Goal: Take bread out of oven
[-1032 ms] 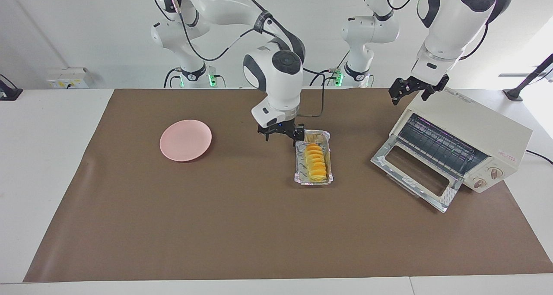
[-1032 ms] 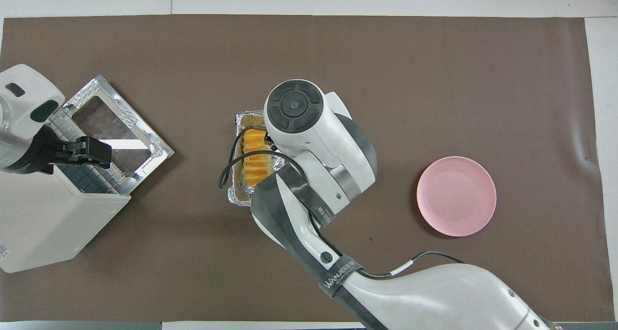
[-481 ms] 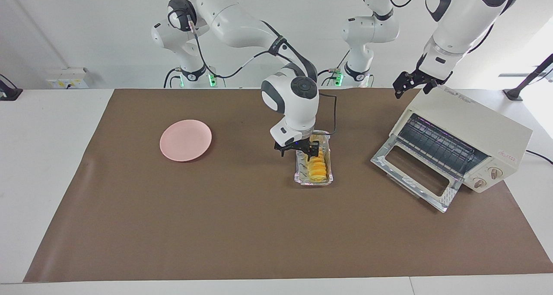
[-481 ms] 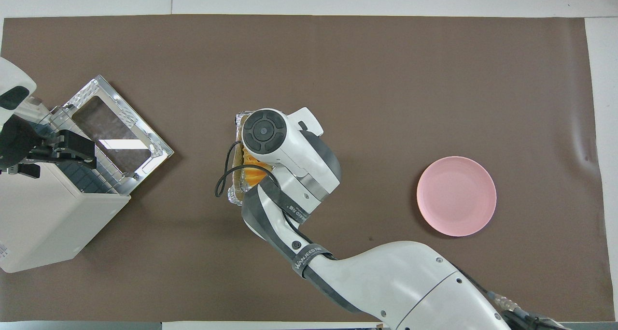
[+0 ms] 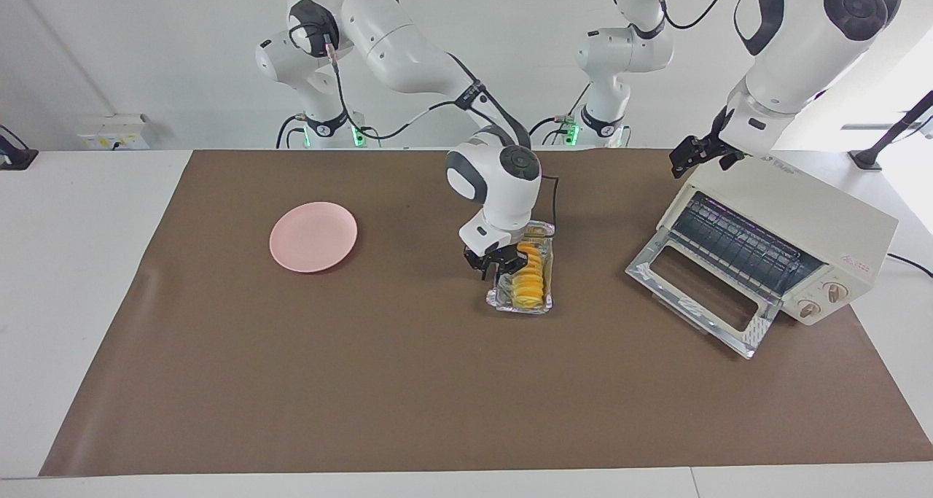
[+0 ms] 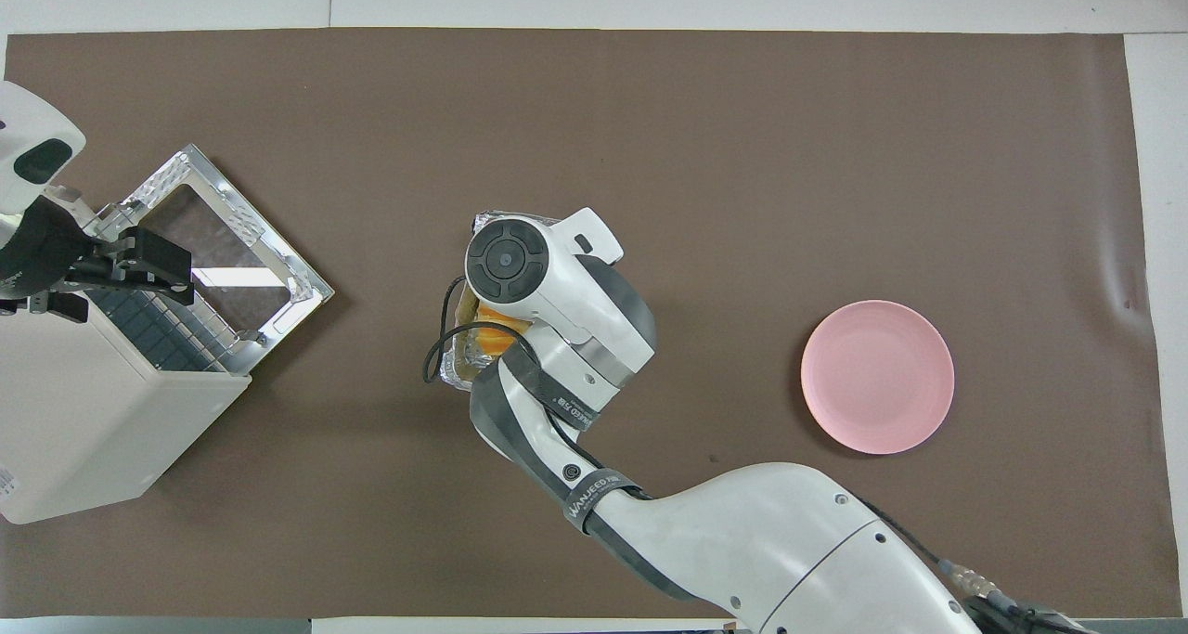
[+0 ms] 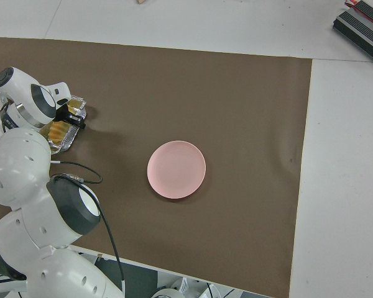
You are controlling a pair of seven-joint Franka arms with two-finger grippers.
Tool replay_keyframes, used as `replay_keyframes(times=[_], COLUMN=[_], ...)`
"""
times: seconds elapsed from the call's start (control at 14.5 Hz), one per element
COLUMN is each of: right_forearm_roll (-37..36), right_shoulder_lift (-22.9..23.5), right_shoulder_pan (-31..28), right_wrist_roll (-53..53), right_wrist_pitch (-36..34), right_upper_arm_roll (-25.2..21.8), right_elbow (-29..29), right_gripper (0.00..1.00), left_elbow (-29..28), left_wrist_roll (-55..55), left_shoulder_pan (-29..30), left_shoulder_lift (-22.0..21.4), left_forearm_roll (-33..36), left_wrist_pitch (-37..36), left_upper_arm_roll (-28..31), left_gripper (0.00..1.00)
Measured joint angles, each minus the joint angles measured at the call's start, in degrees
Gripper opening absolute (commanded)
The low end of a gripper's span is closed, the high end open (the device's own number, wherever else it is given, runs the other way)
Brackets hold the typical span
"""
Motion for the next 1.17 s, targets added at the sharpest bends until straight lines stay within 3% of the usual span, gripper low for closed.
replay_keyframes(times=[0.21,0.48,0.89,1.17], right_forearm_roll=[1.5,5.34,5.81,5.77], right_shoulder_lift=[-0.42,-1.28,1.41,5.8], right_shoulder_pan=[-2.67,-11.77,-30.78,-35.34], right_wrist_roll=[-4.69,-17.78,-47.16,-54.62], right_wrist_pitch=[-8.37,-16.49,-13.18,-6.47], right_upper_arm_roll=[-0.2,-0.3,-0.36,-0.4], right_elbow=[5.76,13.73,14.49,14.47], right_gripper=[0.0,0.0,0.0,0.0], left_elbow=[0.15,1.04,0.99,0.98], left_wrist_roll=[0.47,3.59,5.04,5.04], left_shoulder_pan=[0.02,0.16,0.38,0.38], left_shoulder_lift=[-0.1,-0.69,-1.37,-1.73], left_forearm_roll=[0.0,0.0,0.0,0.0], left_wrist_pitch=[-0.11,-0.31,-0.32,-0.32], left_upper_arm_roll=[-0.03,-0.22,-0.05,-0.19], left_gripper=[1.0,1.0,1.0,1.0])
